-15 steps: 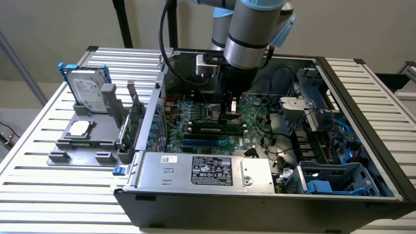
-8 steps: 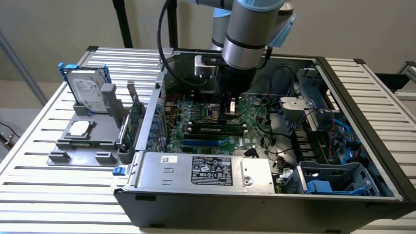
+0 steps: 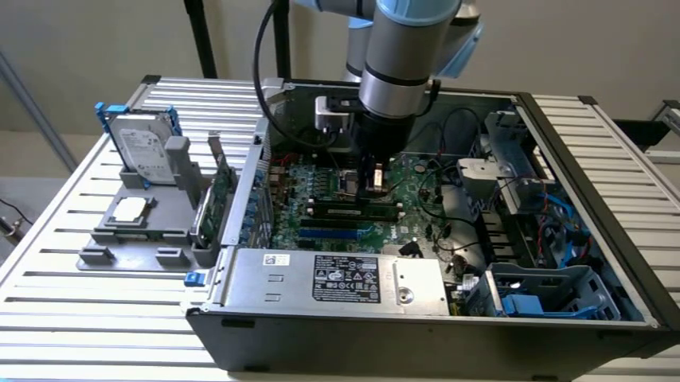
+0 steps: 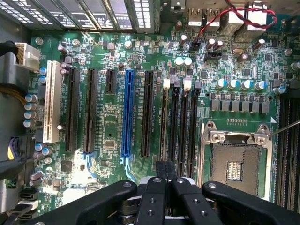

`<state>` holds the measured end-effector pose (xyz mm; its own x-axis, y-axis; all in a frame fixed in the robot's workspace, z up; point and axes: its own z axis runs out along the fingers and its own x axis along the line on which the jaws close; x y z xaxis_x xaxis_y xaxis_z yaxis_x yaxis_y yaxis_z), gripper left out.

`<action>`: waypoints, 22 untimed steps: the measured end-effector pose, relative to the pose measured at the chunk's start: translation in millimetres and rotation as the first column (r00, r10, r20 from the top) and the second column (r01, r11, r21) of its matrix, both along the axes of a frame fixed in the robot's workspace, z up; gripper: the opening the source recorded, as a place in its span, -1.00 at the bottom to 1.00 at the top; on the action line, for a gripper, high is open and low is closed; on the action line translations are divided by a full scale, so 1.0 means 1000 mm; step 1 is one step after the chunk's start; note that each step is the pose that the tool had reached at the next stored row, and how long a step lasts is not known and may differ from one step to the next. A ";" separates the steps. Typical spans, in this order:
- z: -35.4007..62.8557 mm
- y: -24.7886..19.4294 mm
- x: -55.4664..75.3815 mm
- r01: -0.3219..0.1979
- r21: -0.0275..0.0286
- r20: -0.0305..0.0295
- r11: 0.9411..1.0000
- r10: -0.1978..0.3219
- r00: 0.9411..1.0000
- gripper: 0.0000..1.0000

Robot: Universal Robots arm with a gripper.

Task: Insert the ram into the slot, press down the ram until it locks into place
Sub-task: 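Press down the ram until it locks into place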

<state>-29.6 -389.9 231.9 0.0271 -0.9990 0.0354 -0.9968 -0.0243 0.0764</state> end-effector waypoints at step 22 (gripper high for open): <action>0.0197 -0.0002 -0.007 0.000 0.002 0.034 1.000 0.000 0.999 -0.79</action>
<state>-36.6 -390.1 251.6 0.0259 -0.9991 0.0341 -0.9988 -0.0245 0.0420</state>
